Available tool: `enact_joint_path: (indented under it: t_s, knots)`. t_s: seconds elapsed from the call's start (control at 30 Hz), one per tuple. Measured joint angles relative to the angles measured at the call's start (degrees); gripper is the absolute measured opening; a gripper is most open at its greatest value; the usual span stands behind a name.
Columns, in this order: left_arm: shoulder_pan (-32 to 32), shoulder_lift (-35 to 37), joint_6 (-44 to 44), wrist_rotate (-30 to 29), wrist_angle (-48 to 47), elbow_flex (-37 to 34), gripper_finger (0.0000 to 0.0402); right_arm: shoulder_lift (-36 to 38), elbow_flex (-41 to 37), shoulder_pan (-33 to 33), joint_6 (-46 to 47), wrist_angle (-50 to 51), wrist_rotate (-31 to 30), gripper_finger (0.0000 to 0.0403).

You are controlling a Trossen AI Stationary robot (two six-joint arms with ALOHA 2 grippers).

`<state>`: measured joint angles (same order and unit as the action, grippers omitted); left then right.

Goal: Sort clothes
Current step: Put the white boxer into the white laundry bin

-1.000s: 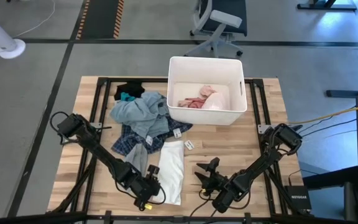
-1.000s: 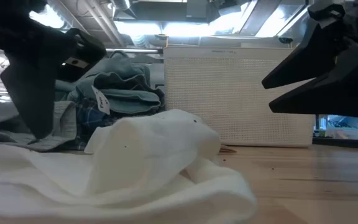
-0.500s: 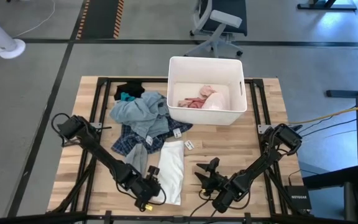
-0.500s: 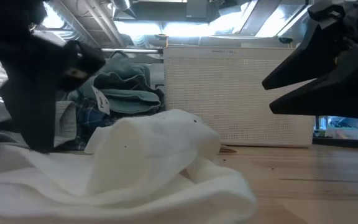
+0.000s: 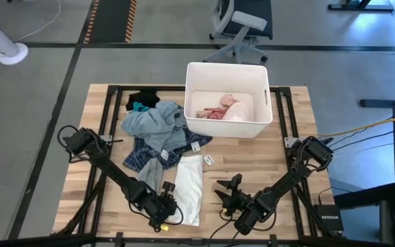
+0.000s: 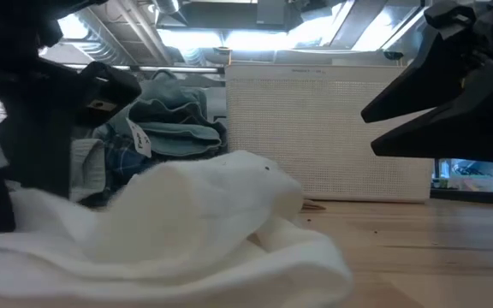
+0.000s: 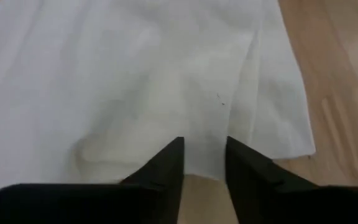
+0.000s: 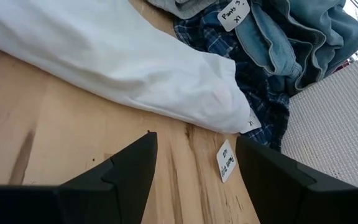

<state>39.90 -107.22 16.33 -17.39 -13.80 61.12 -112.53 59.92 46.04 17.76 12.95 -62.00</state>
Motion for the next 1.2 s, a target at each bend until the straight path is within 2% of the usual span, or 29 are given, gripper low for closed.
enact_joint_path:
  t_s: [0.13,0.2,0.4,0.67,0.87,1.03,1.2]
  knots:
    - [0.0,0.0,1.0,0.3,-0.7,0.0,0.0028,0.0,0.0,0.0,0.0,0.0,-0.1,0.0238]
    - [0.0,0.0,0.8,0.7,-0.7,0.0,0.0008,0.0,0.0,0.0,0.0,0.0,-0.1,0.0238]
    - [0.5,0.3,3.8,1.3,-1.3,1.6,0.0007,0.0,0.0,0.0,0.0,0.0,-0.1,0.0238]
    - [2.5,0.4,12.0,8.3,-1.1,4.3,0.0008,0.0,0.0,0.0,0.0,0.0,0.0,0.0238]
    - [3.4,0.4,13.7,8.0,0.2,2.8,0.0003,0.0,0.0,0.0,0.0,0.0,0.0,0.0238]
    - [3.1,0.3,14.7,7.8,1.6,2.1,0.0023,0.0,0.0,0.0,0.0,0.0,0.1,0.0238]
    - [2.7,0.0,18.2,7.8,1.4,2.0,0.006,0.0,0.0,0.0,0.0,0.0,0.1,0.0238]
